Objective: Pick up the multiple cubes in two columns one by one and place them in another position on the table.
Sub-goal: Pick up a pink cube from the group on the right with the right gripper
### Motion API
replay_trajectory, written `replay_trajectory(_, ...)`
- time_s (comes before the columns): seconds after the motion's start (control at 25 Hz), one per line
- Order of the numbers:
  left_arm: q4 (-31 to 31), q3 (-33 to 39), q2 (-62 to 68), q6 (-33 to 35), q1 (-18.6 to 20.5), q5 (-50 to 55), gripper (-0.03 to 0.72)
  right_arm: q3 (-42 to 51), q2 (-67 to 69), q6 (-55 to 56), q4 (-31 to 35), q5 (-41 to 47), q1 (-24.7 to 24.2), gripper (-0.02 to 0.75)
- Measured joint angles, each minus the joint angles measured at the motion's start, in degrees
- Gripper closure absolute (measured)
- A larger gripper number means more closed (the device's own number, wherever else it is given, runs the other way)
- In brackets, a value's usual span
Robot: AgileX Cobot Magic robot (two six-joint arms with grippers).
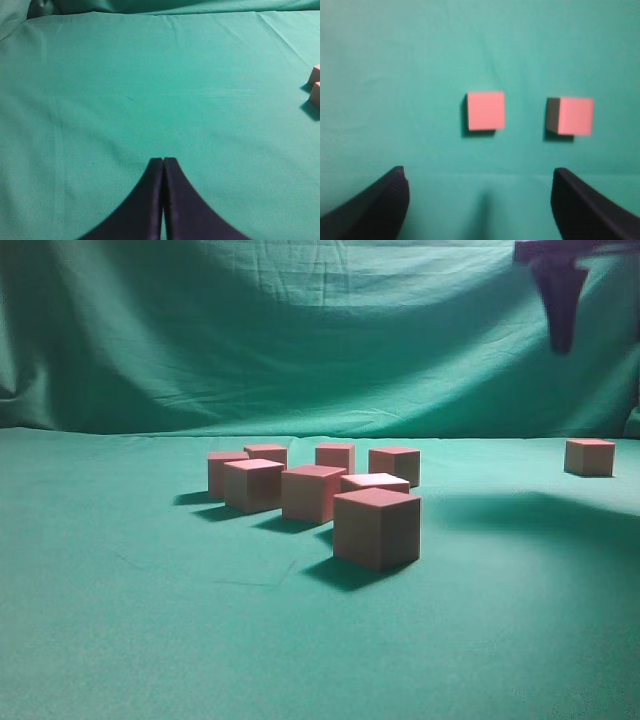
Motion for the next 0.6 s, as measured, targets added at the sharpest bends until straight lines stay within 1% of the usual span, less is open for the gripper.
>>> replay_trajectory(0.16, 0.0, 0.0, 0.0, 0.0, 0.0, 0.0, 0.688, -9.7, 9.9, -1.5, 0.0, 1.0, -0.1, 0.174)
replay_trajectory(0.32, 0.0, 0.0, 0.0, 0.0, 0.0, 0.0, 0.688, -16.7, 17.6, -1.6, 0.1, 3.2, -0.9, 0.174)
replay_trajectory(0.6, 0.0, 0.0, 0.0, 0.0, 0.0, 0.0, 0.688, -18.3, 21.9, -2.1, 0.5, 3.5, -1.6, 0.174)
